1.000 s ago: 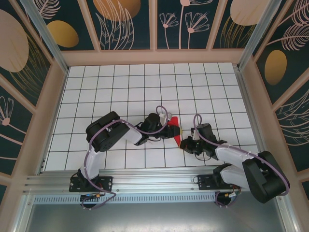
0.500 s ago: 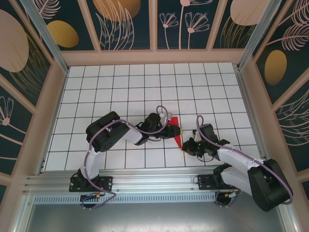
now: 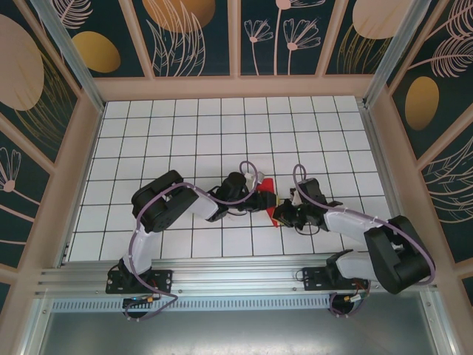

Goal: Fold a paper plane with a square sheet of paper (pick it up from the middle)
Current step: Fold the wing for the fifth time at the center of the table.

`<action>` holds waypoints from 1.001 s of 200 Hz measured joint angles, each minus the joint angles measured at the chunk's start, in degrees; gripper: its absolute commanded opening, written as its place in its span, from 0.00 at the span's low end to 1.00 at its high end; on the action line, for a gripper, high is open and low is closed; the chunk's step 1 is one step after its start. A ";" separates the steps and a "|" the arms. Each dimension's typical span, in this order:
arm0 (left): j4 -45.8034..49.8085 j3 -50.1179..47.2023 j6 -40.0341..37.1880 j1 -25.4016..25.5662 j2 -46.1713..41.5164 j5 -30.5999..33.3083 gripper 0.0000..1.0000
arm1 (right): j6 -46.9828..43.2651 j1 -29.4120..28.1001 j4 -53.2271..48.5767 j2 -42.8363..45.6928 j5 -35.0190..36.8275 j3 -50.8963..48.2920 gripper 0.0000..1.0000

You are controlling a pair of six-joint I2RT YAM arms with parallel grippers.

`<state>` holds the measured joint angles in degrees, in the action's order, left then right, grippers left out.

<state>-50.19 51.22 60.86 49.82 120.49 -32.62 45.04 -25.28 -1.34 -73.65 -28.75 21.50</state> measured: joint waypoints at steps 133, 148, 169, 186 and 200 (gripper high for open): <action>4.85 2.21 -2.12 -0.81 -0.70 -1.51 0.51 | -1.22 1.29 7.23 -1.60 -1.73 -3.28 0.05; 6.29 2.21 -2.62 -0.87 -1.51 -1.33 0.51 | -1.22 1.31 7.87 -1.97 -1.84 -3.28 0.05; 8.15 2.19 -3.28 -1.09 -3.10 -0.96 0.52 | -1.22 1.29 8.61 -2.47 -2.05 -3.28 0.05; 8.66 1.64 -3.85 -1.18 -5.03 -0.33 0.52 | -1.25 1.31 8.98 -3.02 -2.36 -3.15 0.05; 8.68 0.57 -4.04 -1.20 -6.95 0.13 0.53 | -1.25 1.31 9.11 -3.48 -2.49 -2.82 0.05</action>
<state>-41.52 51.79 56.82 48.62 113.54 -32.49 43.79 -23.97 7.77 -77.12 -31.24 18.68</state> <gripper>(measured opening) 0.523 0.055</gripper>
